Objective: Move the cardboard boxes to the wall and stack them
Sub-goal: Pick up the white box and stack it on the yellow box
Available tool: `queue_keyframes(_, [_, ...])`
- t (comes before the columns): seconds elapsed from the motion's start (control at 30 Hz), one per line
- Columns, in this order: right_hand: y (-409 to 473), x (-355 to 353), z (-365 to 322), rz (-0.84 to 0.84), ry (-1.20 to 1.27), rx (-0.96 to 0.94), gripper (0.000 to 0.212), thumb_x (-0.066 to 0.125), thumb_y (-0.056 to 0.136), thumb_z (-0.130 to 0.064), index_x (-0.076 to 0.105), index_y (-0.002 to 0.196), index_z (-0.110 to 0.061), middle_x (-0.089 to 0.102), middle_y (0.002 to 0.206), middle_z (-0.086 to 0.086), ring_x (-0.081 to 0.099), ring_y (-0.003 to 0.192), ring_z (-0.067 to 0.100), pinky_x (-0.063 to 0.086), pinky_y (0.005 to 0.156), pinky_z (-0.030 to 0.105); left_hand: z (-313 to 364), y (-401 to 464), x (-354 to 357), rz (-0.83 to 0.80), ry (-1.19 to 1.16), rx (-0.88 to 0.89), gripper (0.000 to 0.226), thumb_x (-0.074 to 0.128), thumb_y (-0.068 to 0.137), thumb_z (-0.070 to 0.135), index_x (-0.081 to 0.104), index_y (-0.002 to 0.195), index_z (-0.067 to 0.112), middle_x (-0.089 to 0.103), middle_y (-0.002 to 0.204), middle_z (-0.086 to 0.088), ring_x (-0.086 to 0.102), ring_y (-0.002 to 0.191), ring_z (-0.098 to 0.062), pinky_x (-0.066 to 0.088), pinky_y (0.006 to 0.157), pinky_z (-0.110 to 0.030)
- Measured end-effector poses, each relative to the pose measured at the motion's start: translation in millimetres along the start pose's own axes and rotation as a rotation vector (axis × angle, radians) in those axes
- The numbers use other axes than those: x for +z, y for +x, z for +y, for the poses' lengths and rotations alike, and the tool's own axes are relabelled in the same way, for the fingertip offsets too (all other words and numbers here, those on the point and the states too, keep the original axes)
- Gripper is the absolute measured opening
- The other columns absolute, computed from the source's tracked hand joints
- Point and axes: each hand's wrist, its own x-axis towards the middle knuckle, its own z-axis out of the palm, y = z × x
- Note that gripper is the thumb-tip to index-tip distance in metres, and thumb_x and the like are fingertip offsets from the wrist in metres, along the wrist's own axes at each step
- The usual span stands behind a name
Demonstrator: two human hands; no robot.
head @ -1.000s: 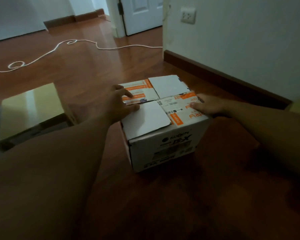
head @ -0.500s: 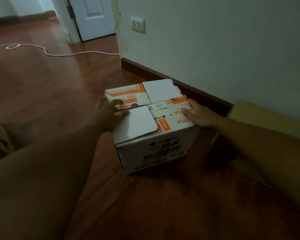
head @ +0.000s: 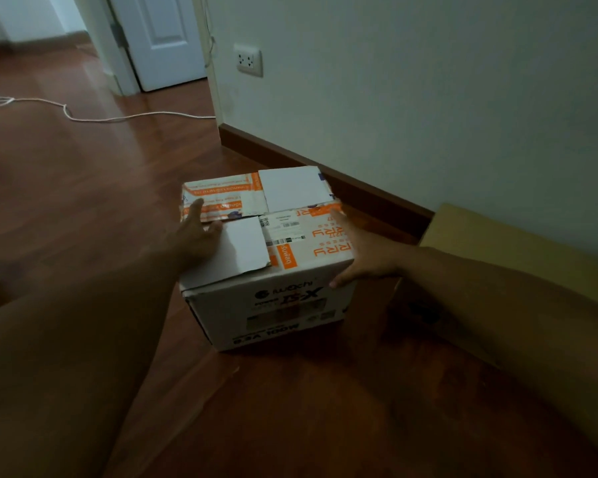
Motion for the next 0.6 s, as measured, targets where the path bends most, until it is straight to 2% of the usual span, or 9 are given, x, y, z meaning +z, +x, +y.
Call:
queue_keyframes(0.13, [1, 0, 3, 0.098, -0.034, -0.024, 0.130, 0.085, 0.075, -0.013, -0.016, 0.156, -0.028, 0.030, 0.157, 0.007, 0.039, 0.131, 0.016, 0.035, 0.100, 0.026, 24, -17, -10, -0.018, -0.130, 0.081, 0.079, 0.061, 0.092, 0.043, 0.019, 0.153, 0.017, 0.036, 0.154, -0.012, 0.038, 0.138, -0.032, 0.028, 0.112, -0.038])
queue_keyframes(0.2, [-2, -10, 5, 0.158, 0.004, -0.039, 0.126, 0.086, 0.074, -0.018, -0.007, 0.158, -0.027, 0.028, 0.159, 0.007, 0.037, 0.137, 0.020, 0.034, 0.105, 0.026, 42, -32, -23, 0.049, -0.212, 0.175, 0.060, 0.064, 0.092, 0.036, 0.038, 0.141, 0.015, 0.052, 0.135, -0.003, 0.048, 0.122, -0.019, 0.034, 0.099, -0.021])
queue_keyframes(0.27, [-9, -24, 8, 0.234, 0.022, -0.062, 0.123, 0.089, 0.070, -0.026, 0.004, 0.159, -0.028, 0.023, 0.162, 0.006, 0.032, 0.142, 0.023, 0.031, 0.113, 0.031, 59, -45, -37, 0.068, -0.276, 0.286, 0.023, 0.061, 0.093, 0.031, 0.058, 0.115, 0.022, 0.058, 0.107, 0.017, 0.054, 0.098, -0.005, 0.036, 0.081, -0.001])
queue_keyframes(0.3, [-15, -32, 8, 0.275, 0.031, -0.075, 0.119, 0.089, 0.069, -0.028, 0.011, 0.159, -0.028, 0.023, 0.162, 0.005, 0.032, 0.143, 0.024, 0.032, 0.115, 0.033, 65, -48, -42, 0.043, -0.314, 0.344, 0.014, 0.060, 0.094, 0.031, 0.062, 0.106, 0.026, 0.060, 0.101, 0.023, 0.058, 0.092, 0.000, 0.038, 0.076, 0.001])
queue_keyframes(0.4, [-39, -56, 2, 0.462, 0.112, -0.136, 0.102, 0.089, 0.070, -0.024, 0.031, 0.155, -0.026, 0.031, 0.159, 0.004, 0.038, 0.139, 0.025, 0.040, 0.112, 0.039, 80, -52, -50, 0.004, -0.454, 0.408, 0.022, 0.060, 0.089, 0.046, 0.063, 0.100, 0.027, 0.065, 0.095, 0.018, 0.060, 0.088, 0.000, 0.046, 0.072, -0.018])
queue_keyframes(0.47, [-56, -72, -2, 0.609, 0.175, -0.172, 0.090, 0.089, 0.069, -0.026, 0.044, 0.147, -0.027, 0.042, 0.150, 0.004, 0.047, 0.130, 0.024, 0.048, 0.103, 0.041, 91, -49, -50, -0.009, -0.532, 0.396, 0.034, 0.060, 0.085, 0.059, 0.062, 0.103, 0.030, 0.061, 0.100, 0.009, 0.057, 0.090, -0.010, 0.045, 0.072, -0.029])
queue_keyframes(0.53, [-74, -86, -4, 0.719, 0.210, -0.197, 0.078, 0.088, 0.071, -0.028, 0.052, 0.140, -0.027, 0.049, 0.141, 0.003, 0.051, 0.121, 0.021, 0.054, 0.094, 0.037, 109, -51, -50, -0.066, -0.575, 0.437, 0.031, 0.057, 0.085, 0.061, 0.065, 0.100, 0.035, 0.062, 0.103, 0.009, 0.058, 0.095, -0.012, 0.047, 0.078, -0.033])
queue_keyframes(0.6, [-93, -97, -3, 0.779, 0.220, -0.207, 0.073, 0.087, 0.073, -0.028, 0.053, 0.138, -0.025, 0.051, 0.137, 0.002, 0.051, 0.117, 0.019, 0.055, 0.088, 0.033, 127, -54, -50, -0.119, -0.579, 0.487, 0.044, 0.066, 0.078, 0.064, 0.066, 0.110, 0.035, 0.063, 0.117, 0.005, 0.060, 0.109, -0.016, 0.051, 0.089, -0.038])
